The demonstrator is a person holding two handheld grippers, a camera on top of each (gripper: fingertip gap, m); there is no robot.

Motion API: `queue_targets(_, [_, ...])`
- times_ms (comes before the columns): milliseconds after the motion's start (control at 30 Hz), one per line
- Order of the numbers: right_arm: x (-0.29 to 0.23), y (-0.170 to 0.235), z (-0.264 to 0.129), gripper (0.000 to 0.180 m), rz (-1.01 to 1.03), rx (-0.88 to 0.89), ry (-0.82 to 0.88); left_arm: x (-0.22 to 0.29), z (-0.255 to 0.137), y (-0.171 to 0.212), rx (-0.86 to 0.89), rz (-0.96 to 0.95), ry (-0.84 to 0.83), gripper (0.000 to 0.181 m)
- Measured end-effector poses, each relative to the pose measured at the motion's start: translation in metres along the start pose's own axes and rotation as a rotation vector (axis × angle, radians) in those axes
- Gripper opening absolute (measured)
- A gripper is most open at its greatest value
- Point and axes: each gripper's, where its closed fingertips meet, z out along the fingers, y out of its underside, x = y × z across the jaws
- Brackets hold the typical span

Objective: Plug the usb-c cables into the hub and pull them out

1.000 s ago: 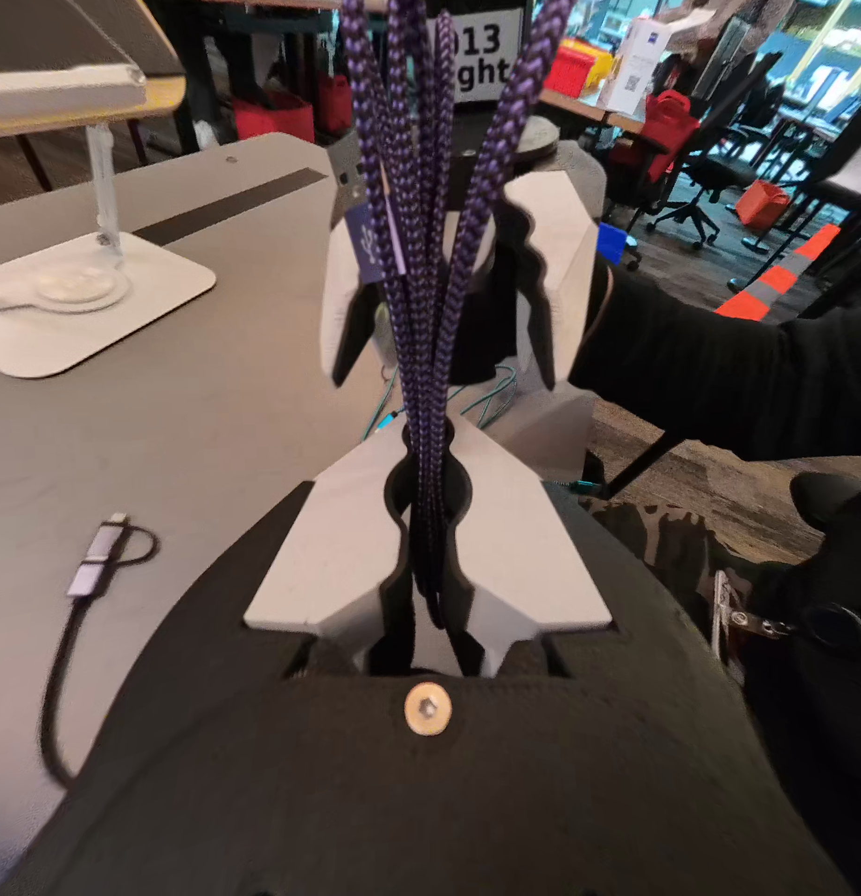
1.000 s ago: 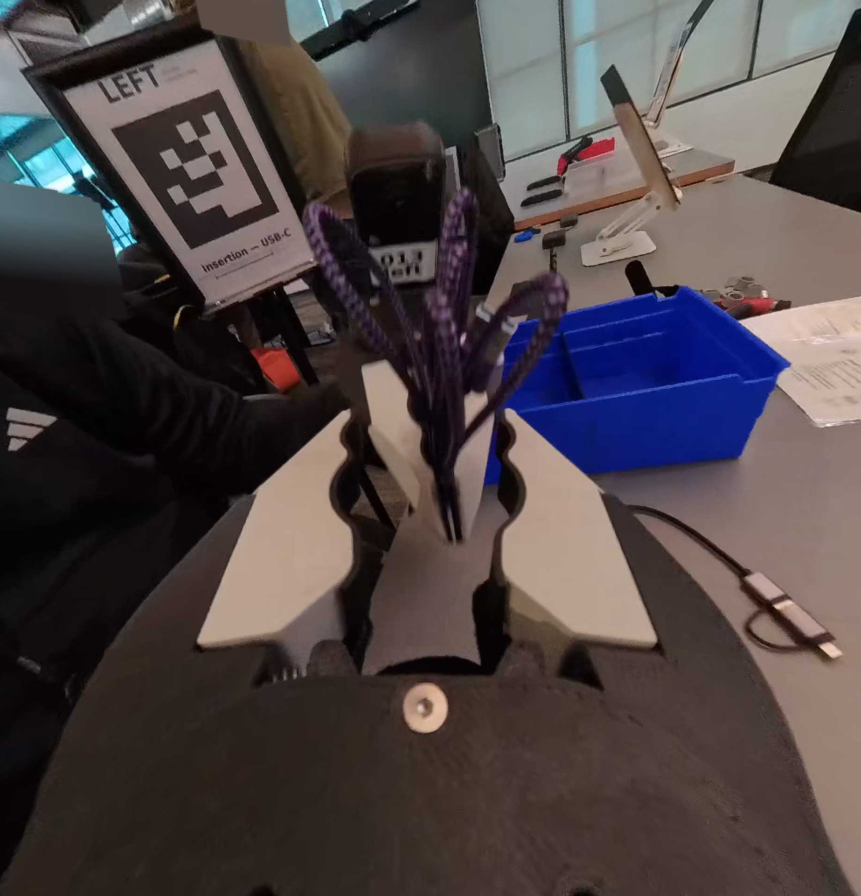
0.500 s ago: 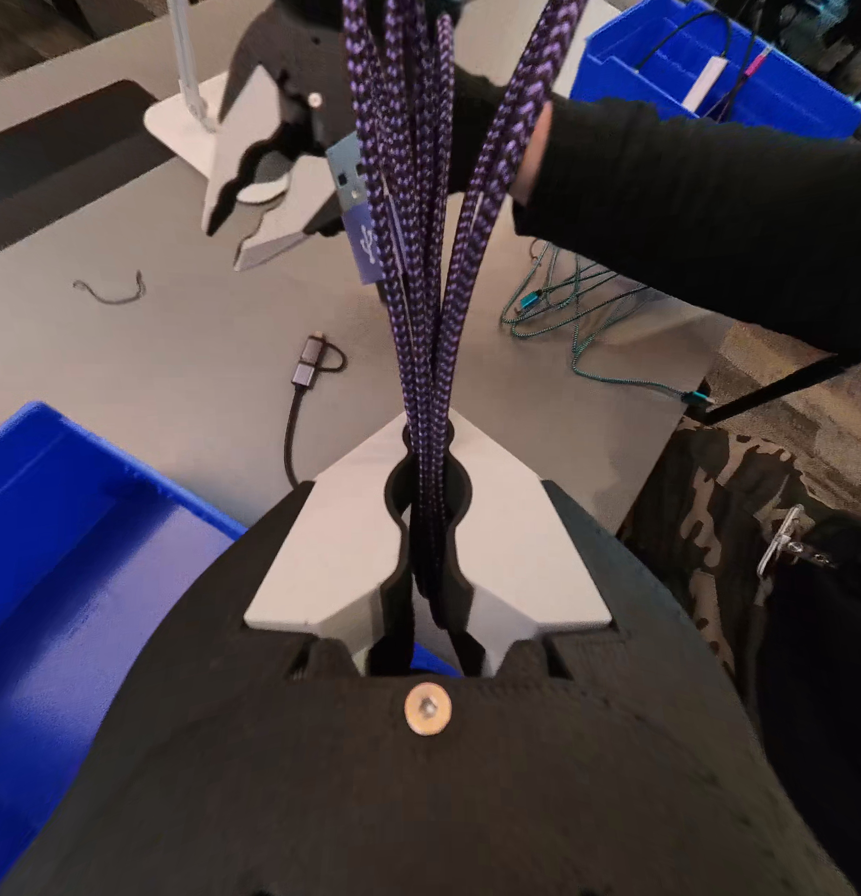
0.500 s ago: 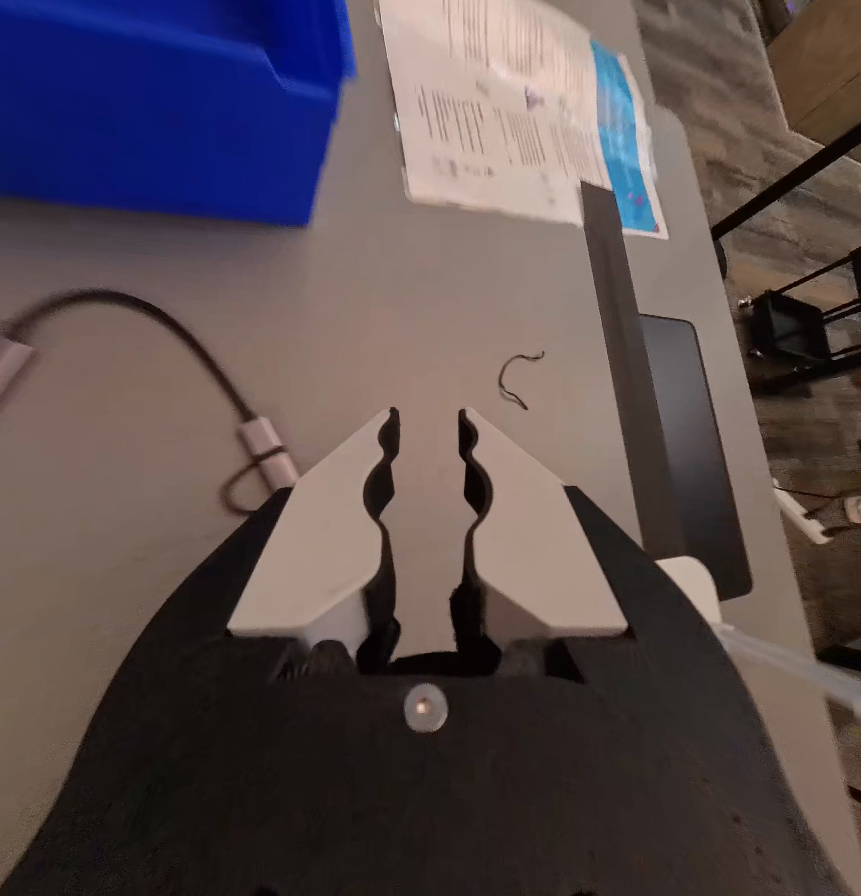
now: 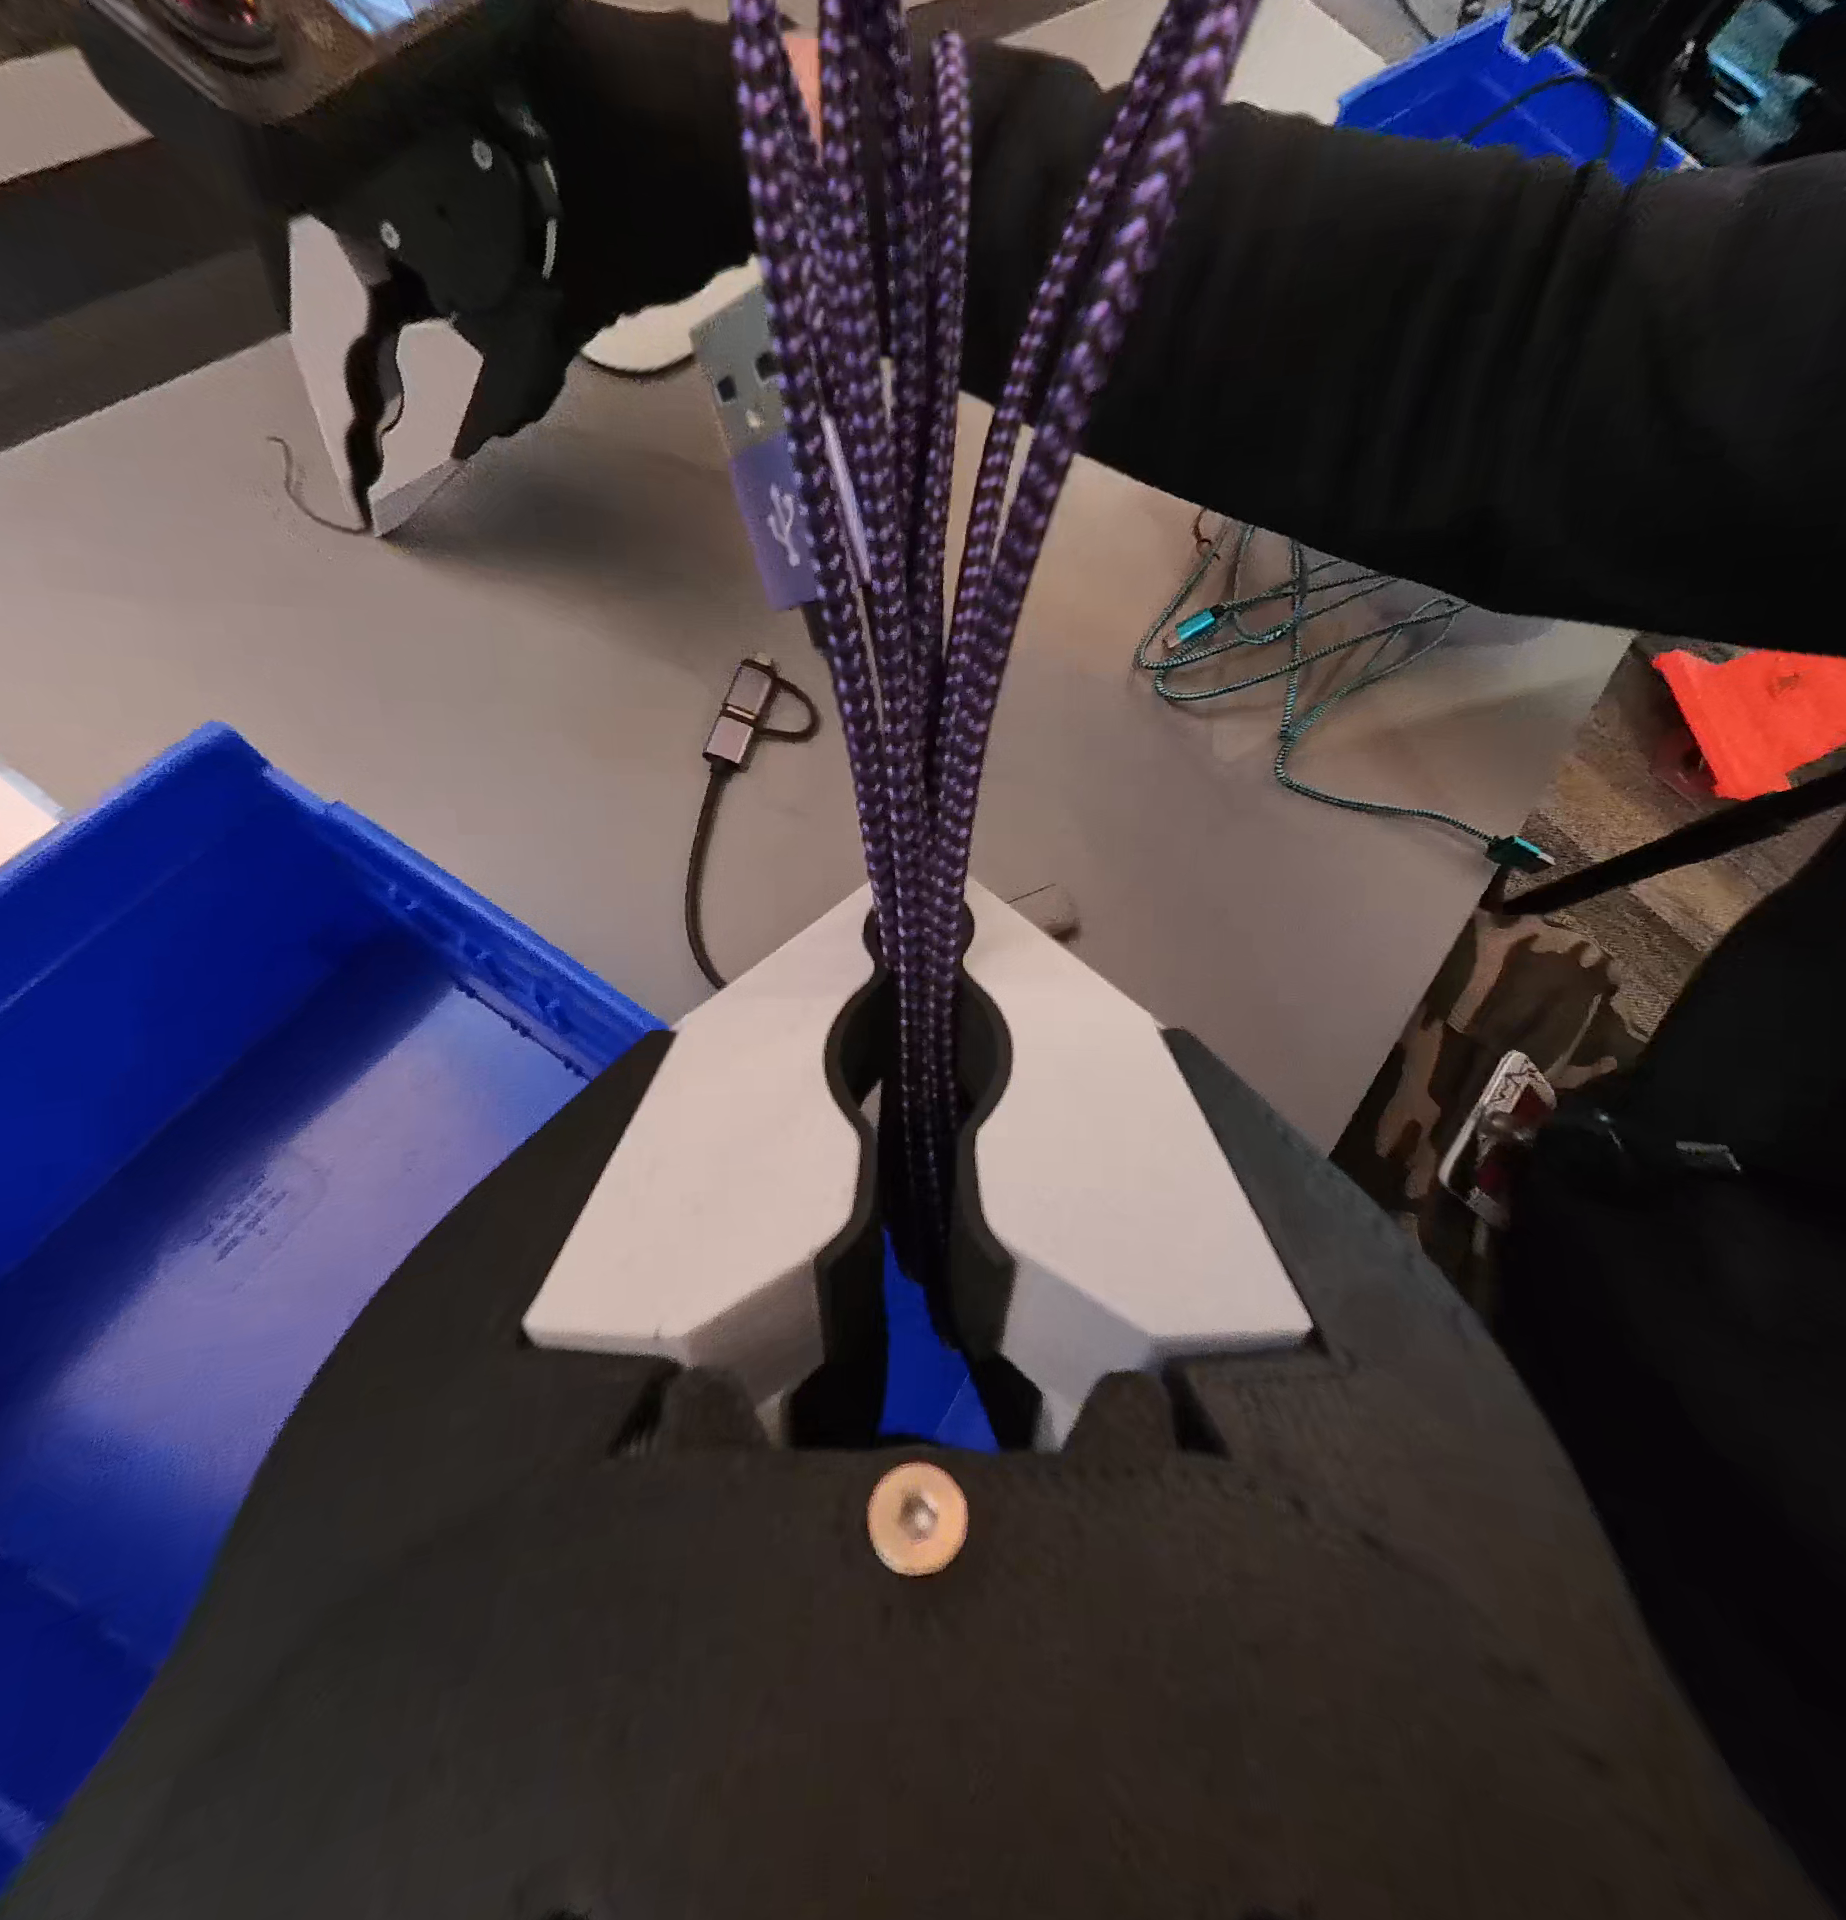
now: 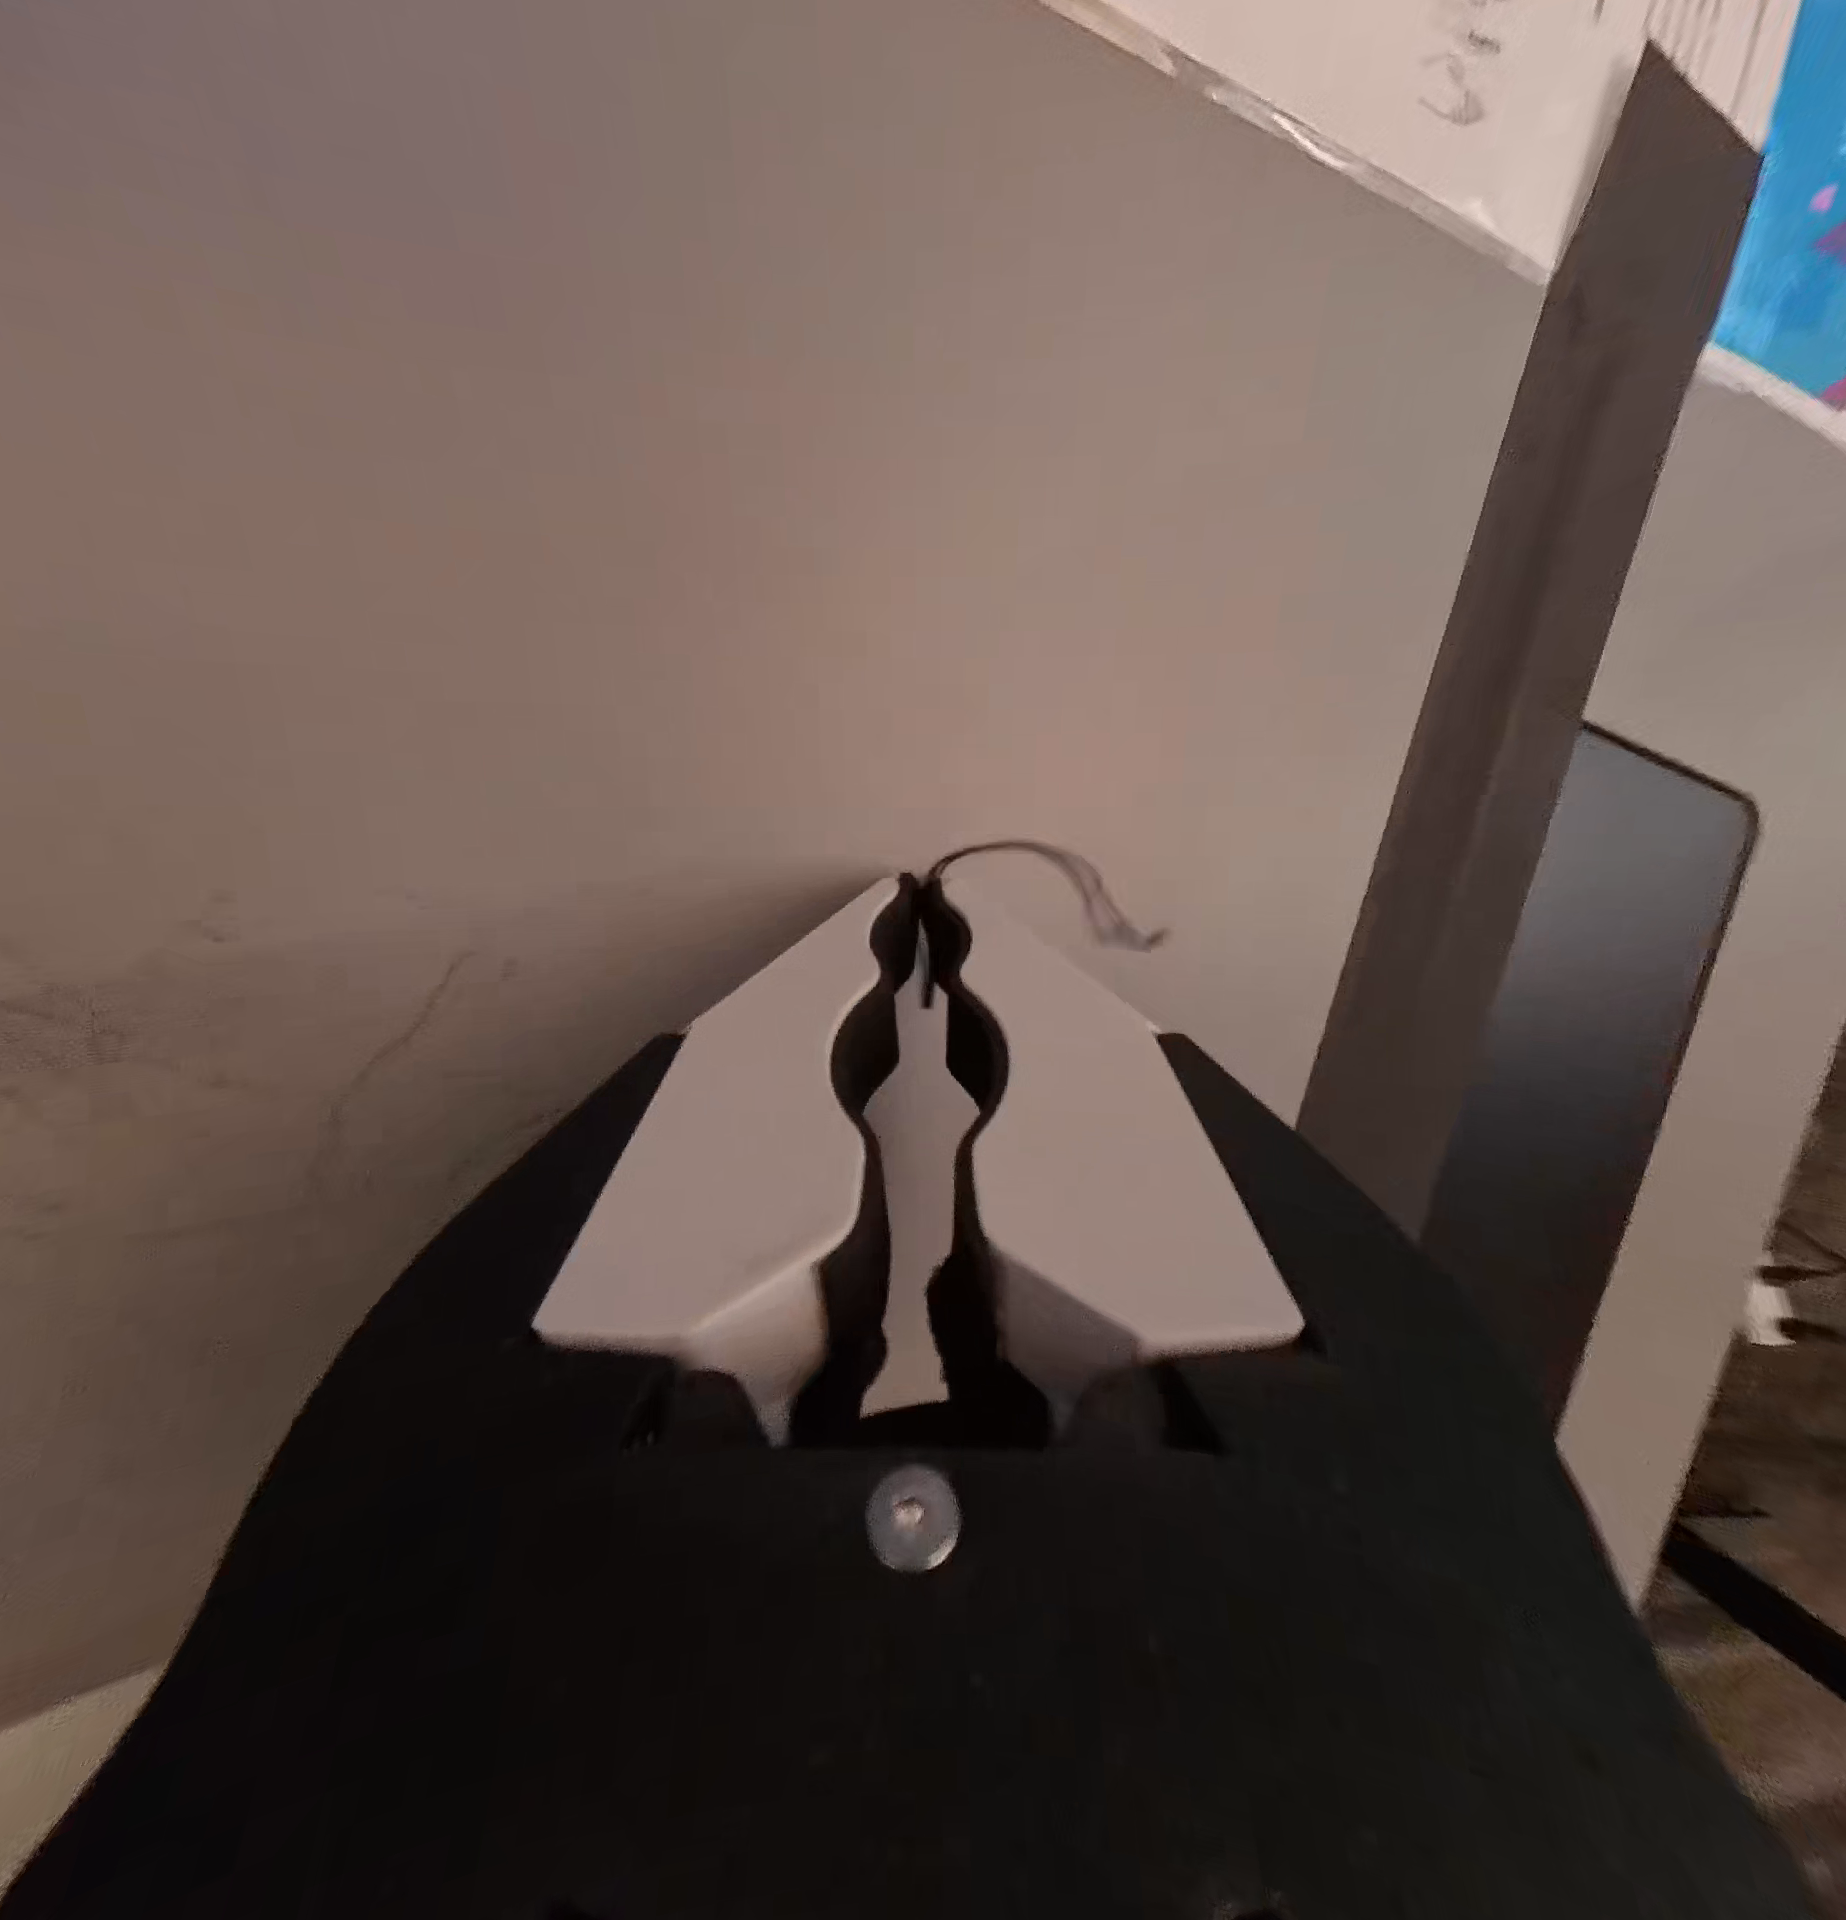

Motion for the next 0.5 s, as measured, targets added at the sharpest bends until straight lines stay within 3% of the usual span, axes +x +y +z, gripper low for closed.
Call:
queue_targets(233, [-0.019, -0.007, -0.023, 0.000, 0.225, 0.082, -0.051, 0.011, -0.015, -0.015, 0.039, -0.012, -0.035, 0.001])
queue_targets(500, [-0.117, -0.074, -0.182, 0.000, 0.470, 0.565, -0.147, 0.036, 0.031, 0.002, -0.027, -0.055, 0.068, 0.001])
